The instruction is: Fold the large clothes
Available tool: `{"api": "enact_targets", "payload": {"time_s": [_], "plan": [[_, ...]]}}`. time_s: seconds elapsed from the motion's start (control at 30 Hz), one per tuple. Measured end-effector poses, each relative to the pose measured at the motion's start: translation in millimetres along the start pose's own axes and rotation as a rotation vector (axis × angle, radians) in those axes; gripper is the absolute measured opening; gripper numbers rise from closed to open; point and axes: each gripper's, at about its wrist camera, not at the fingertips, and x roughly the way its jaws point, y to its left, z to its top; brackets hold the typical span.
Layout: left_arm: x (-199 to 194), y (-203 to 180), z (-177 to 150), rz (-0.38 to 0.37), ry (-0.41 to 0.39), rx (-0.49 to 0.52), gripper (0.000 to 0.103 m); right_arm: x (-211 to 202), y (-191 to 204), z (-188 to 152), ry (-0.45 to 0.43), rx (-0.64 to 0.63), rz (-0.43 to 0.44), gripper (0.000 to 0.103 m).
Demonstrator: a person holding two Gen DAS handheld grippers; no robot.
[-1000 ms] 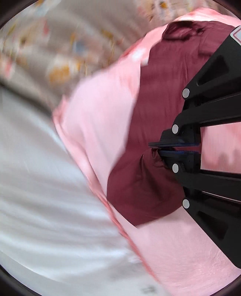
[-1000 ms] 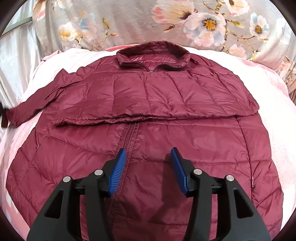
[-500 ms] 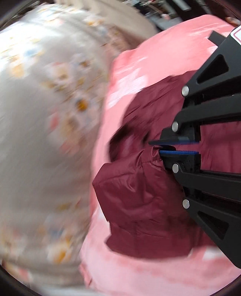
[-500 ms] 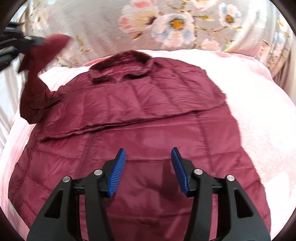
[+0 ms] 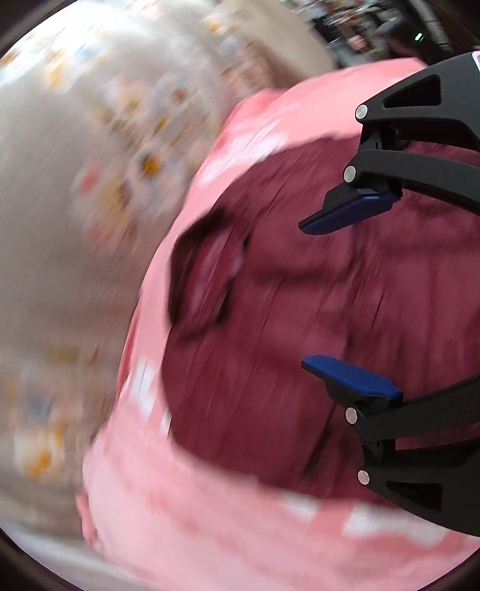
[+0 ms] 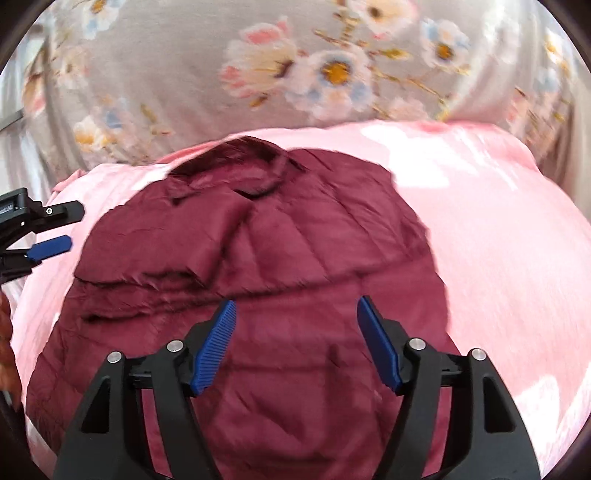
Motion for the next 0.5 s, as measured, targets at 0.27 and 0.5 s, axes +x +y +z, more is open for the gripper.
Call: {"api": "enact_targets", "payload": {"time_s": [0.27,0.5], "plan": [[37,77,10,0.257,0.052,-0.118,0.065,50,94,19,-0.002,-0.324,-0.003,0.070],[70,101,-10,0.323,0.136,-0.101,0.065,94,48,29,0.088,-0.202,-0.161,0.069]]}}
